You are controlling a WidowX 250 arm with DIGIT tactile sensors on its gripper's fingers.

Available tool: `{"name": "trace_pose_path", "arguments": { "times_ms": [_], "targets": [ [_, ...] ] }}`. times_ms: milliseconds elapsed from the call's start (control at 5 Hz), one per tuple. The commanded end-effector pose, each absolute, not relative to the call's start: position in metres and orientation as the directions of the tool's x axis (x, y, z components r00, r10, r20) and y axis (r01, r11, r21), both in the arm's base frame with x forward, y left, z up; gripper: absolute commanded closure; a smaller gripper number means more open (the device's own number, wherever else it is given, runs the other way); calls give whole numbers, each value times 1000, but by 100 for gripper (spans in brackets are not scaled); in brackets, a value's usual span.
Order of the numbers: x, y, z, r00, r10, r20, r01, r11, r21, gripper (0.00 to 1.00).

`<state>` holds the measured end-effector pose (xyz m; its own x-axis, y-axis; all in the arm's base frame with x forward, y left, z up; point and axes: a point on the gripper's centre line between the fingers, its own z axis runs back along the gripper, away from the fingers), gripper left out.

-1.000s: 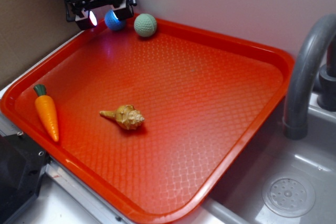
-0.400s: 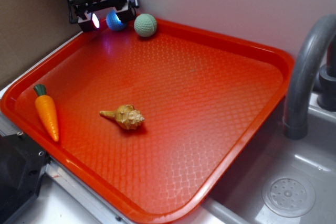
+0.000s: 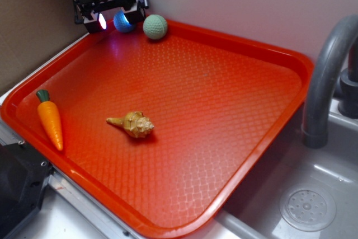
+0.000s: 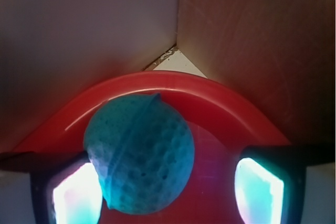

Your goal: Grab the blue ball.

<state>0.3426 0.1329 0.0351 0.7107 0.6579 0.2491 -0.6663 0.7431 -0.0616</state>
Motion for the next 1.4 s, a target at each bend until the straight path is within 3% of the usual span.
{"name": "trace_pose_path", "arguments": {
  "times_ms": [0, 1200],
  "targets": [
    [363, 153, 68, 677, 659, 328, -662, 740, -120, 100],
    [351, 151, 74, 680, 648, 343, -652, 749, -121, 100]
  ]
}}
